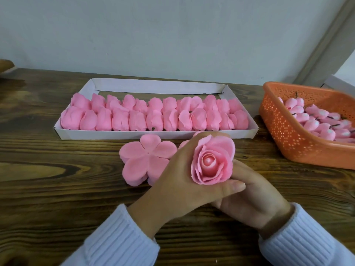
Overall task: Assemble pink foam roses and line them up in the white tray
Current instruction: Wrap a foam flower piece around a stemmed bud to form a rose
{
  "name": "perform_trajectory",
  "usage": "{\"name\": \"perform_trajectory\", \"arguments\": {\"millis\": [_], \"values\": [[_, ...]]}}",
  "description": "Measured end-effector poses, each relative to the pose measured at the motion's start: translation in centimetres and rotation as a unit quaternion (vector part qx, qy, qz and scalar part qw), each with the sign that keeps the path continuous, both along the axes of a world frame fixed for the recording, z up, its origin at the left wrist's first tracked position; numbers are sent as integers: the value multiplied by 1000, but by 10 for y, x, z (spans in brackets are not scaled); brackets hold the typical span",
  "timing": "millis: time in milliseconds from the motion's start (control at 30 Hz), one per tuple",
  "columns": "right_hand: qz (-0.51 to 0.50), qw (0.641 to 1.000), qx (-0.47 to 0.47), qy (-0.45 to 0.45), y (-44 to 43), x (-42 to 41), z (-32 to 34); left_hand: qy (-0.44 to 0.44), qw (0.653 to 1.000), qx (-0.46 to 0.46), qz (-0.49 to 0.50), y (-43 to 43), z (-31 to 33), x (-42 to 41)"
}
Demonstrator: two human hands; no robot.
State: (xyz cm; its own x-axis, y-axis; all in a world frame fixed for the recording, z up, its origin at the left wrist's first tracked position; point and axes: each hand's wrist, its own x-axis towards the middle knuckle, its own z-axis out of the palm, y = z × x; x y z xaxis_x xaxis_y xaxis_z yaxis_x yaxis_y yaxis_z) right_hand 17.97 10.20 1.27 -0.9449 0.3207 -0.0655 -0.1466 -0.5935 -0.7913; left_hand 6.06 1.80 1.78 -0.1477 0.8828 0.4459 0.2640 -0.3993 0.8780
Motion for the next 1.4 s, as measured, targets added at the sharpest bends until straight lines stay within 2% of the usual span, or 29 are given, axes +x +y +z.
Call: {"name": "perform_trajectory", "arguments": {"millis": [200, 333, 500, 633, 767, 900, 1000, 1133, 1233, 1300, 1400], "values": [[-20, 1000, -6, 17, -1, -1, -1, -41, 999, -27, -1, 6, -3, -1], [-31, 999, -26, 35, 0, 0, -2, -2, 999, 8, 35, 7, 1, 0], [5, 997, -22, 69, -1, -2, 0, -33, 998, 20, 40, 6, 4, 3], [46, 998, -30, 37, -1, -2, -1, -54, 998, 14, 36, 5, 2, 3], [30, 999, -25, 12, -1, -1, -2, -64, 998, 15, 18, 3, 1, 4], [2, 999, -36, -18, -2, 0, -2, -32, 999, 5, 7, 3, -1, 2], [20, 1000, -5, -22, -3, -1, -2, -5, 1000, -4, 19, 3, 0, 1], [24, 998, 45, -46, -2, -3, -6, -78, 996, -24, 26, 1, -1, 3], [5, 997, 35, -62, 0, -3, -5, -91, 994, -6, 55, 1, 1, 2], [-33, 998, 31, -53, 1, -2, -3, -121, 990, -3, 77, 2, 3, 2], [-129, 988, 72, -40, 2, -2, -1, -204, 971, -11, 123, 7, 0, -1]]}}
